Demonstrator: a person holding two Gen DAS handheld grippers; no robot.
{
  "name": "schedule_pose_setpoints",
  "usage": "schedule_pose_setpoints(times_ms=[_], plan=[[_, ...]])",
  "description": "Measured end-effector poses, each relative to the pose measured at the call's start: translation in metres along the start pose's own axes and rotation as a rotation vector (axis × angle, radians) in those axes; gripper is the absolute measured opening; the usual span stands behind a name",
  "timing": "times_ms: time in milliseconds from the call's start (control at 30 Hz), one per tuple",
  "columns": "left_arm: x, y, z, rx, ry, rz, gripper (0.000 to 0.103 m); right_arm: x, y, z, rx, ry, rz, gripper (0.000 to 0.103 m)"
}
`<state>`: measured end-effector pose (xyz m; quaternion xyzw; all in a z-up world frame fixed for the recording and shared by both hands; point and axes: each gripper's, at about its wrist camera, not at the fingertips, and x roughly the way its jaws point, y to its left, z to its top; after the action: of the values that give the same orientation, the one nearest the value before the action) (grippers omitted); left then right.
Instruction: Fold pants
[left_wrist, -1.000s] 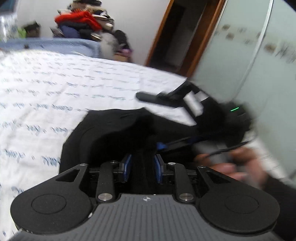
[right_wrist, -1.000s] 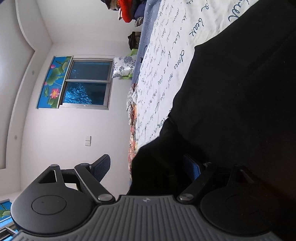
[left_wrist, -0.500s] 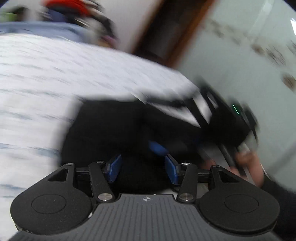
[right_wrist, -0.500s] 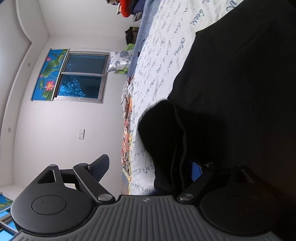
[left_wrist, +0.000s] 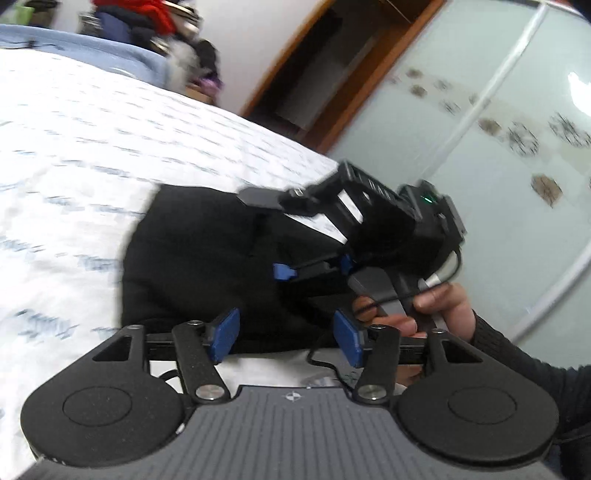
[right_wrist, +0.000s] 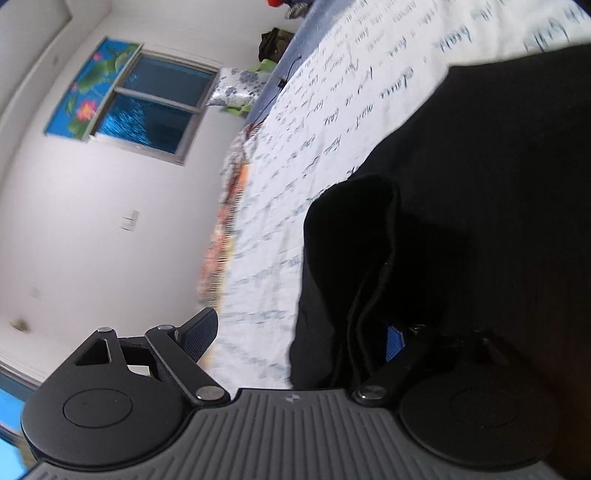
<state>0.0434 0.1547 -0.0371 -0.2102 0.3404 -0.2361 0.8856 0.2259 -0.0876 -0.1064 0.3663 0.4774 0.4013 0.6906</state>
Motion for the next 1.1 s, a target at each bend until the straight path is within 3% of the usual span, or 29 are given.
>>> schedule_pose_setpoints(times_ms=[67,100,200,300,400,500,633,833,900,967,1100], plan=[[-0.008,0.007,-0.005,-0.043,-0.016,0.046,0.064,0.009,0.002,-0.002,-0.025,-0.001,-0.046,0.081],[-0.01,0.012,-0.008,-0.067,-0.022,0.06,0.064,0.012,0.004,-0.004,-0.049,-0.003,-0.071,0.071],[-0.011,0.018,-0.008,-0.118,-0.043,0.12,0.064,0.018,0.006,-0.007,-0.097,0.005,-0.146,0.021],[-0.012,0.011,-0.01,-0.086,-0.076,0.226,0.064,0.015,-0.004,-0.002,-0.059,0.011,-0.117,0.02],[-0.014,-0.005,-0.007,0.008,-0.124,0.285,0.065,0.0,-0.003,0.006,-0.04,-0.022,-0.061,0.015],[-0.017,-0.024,-0.008,0.09,-0.164,0.306,0.074,-0.026,0.009,0.021,-0.047,-0.058,0.006,0.013],[-0.001,-0.049,-0.005,0.115,-0.186,0.318,0.082,-0.073,0.017,0.04,-0.081,-0.099,0.048,0.013],[0.058,-0.08,-0.006,0.156,-0.119,0.331,0.082,-0.153,-0.002,0.05,-0.073,-0.168,0.018,0.013],[0.083,-0.088,-0.012,0.204,-0.096,0.367,0.082,-0.178,-0.014,0.047,-0.048,-0.201,0.006,0.013],[0.106,-0.094,-0.016,0.25,-0.06,0.45,0.081,-0.204,-0.03,0.043,-0.026,-0.232,-0.019,0.014],[0.133,-0.09,-0.029,0.255,-0.005,0.52,0.083,-0.238,-0.076,0.035,0.043,-0.279,-0.081,0.013]])
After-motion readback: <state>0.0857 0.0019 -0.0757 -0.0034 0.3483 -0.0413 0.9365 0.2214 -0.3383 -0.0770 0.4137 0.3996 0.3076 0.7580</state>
